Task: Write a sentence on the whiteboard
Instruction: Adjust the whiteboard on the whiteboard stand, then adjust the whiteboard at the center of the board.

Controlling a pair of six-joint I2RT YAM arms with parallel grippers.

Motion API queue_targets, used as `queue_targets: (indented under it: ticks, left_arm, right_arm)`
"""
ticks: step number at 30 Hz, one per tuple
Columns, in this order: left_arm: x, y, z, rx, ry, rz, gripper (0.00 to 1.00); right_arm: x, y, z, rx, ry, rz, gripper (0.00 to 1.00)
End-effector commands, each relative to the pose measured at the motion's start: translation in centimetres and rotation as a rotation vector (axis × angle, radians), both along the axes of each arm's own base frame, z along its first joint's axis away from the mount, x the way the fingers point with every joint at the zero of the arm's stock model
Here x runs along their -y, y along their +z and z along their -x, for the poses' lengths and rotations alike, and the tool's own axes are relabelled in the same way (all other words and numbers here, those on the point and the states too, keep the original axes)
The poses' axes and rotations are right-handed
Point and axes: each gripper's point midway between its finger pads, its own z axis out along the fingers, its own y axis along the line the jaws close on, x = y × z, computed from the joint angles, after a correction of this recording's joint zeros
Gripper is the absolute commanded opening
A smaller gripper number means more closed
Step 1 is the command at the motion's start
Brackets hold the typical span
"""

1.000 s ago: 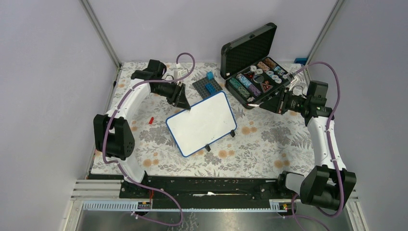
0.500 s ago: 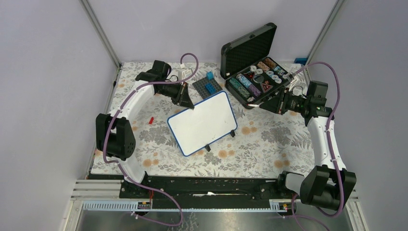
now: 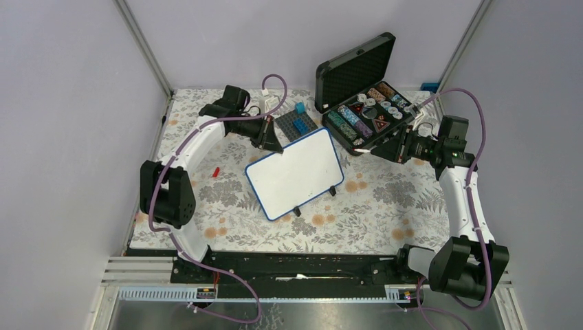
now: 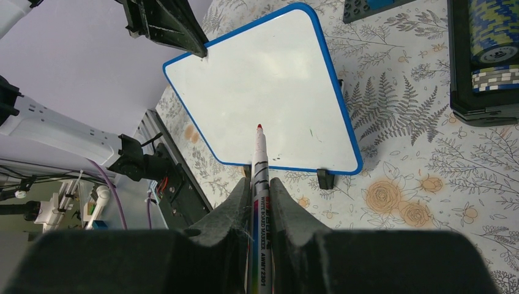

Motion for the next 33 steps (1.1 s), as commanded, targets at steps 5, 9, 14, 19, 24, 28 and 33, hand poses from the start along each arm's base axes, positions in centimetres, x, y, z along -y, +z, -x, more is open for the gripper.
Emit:
queue_targets:
  ticks: [5,9,14,19,24,28,33]
  left_arm:
    - [1.8,1.4,-1.4,0.070,-0.027,0.033,0.00]
    - [2.1,1.0,-1.5,0.074,-0.025,0.016,0.00]
    - [2.0,2.1,-1.3,0.094,-0.021,0.017,0.41]
    - [-1.6,4.9,-1.2,0.149,0.050,0.040,0.65]
    - [-5.0,6.5,0.3,0.258,0.132,0.016,0.69]
    - [-5.2,8.7,1.0,0.376,0.119,-0.034,0.67]
    - [0.8,5.7,5.8,0.499,-0.185,-0.215,0.41]
  right_arm:
    - [-0.5,0.8,-0.1,0.033,0.028,0.018,0.00]
    - [-0.6,0.8,0.0,0.034,0.032,0.019,0.00]
    - [-1.7,1.1,0.5,0.077,0.085,0.058,0.00]
    - [-3.4,1.5,0.6,0.127,0.151,0.113,0.00]
    - [-4.1,1.4,-0.1,0.141,0.180,0.161,0.00]
    - [-3.8,1.2,-1.1,0.111,0.145,0.174,0.00]
    - [-2.5,1.3,-3.0,0.058,0.062,0.120,0.00]
